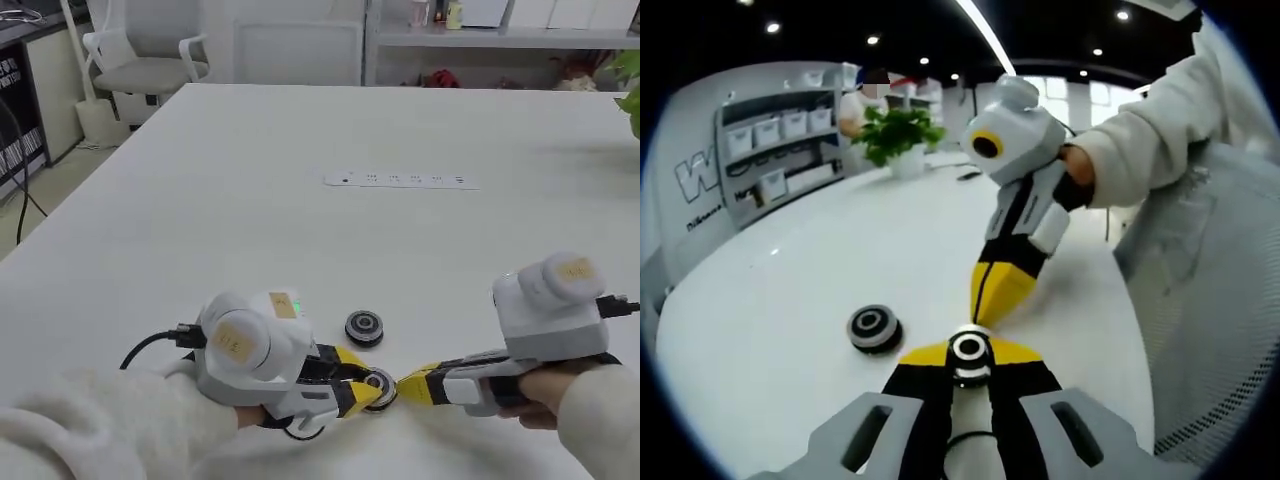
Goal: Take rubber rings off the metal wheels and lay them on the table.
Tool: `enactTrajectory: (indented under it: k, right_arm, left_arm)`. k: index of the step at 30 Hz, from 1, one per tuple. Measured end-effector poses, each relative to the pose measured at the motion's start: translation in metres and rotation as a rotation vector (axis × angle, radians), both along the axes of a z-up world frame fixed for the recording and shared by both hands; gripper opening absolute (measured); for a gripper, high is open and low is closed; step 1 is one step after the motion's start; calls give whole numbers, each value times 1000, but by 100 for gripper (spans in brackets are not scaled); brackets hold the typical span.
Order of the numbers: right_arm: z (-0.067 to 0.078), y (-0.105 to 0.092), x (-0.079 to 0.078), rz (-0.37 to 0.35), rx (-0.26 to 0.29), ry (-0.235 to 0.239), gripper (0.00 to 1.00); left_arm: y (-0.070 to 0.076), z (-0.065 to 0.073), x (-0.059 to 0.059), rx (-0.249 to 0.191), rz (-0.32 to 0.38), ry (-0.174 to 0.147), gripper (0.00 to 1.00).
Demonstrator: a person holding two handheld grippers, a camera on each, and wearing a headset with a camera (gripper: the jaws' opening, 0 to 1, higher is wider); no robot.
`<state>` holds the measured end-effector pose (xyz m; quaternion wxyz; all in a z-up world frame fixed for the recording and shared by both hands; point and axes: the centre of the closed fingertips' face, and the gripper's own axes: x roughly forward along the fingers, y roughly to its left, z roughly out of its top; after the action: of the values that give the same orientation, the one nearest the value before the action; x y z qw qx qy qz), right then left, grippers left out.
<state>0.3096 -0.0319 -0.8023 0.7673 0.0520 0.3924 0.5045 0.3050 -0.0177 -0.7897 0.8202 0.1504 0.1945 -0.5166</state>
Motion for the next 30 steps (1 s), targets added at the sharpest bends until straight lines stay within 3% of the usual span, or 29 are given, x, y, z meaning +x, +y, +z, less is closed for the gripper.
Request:
enactTrajectory:
  k: [9, 20, 30]
  right_arm:
    - [7, 4, -4, -63, 82, 97, 0]
    - [11, 6, -4, -84, 116, 142, 0]
    - [11, 6, -1, -85, 124, 153, 0]
  left_arm:
    - [0, 0, 0, -26, 5, 5, 13]
    - [0, -1, 0, -25, 7, 0, 13]
    - [0, 0, -1, -26, 9, -1, 13]
